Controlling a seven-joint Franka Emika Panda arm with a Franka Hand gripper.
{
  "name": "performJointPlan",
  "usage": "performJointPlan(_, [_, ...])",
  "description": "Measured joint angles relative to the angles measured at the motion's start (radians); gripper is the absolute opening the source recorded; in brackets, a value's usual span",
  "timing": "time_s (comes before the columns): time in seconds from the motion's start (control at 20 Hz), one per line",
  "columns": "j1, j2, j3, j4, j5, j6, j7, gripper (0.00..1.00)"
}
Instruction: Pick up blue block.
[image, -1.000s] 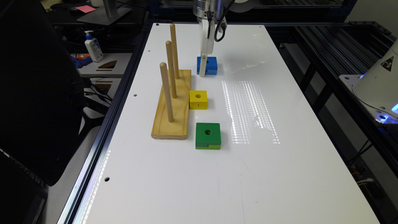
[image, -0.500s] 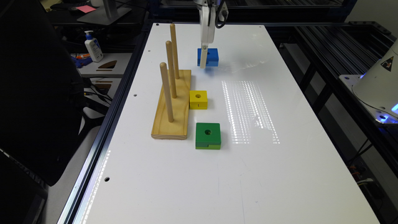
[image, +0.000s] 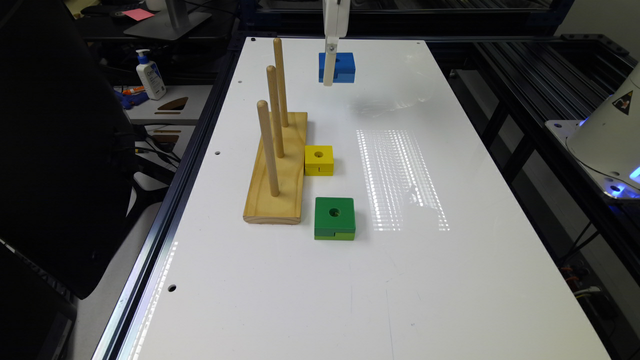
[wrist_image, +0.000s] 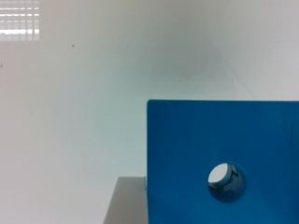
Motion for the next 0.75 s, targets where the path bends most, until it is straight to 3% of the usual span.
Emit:
performJointPlan(0.1, [0.000,-0.014,0.000,0.004,0.0000,-0.011,0.000,0.00])
performJointPlan(0.35, [0.000,-0.094,0.000,0.004,0.0001,-0.091,0.000,0.00])
performJointPlan(0.5, [0.000,-0.114,0.000,0.007,0.0001,-0.106,0.000,0.00])
performJointPlan(0.75, [0.000,-0.187,0.000,0.013,0.0008,-0.182,0.000,0.00])
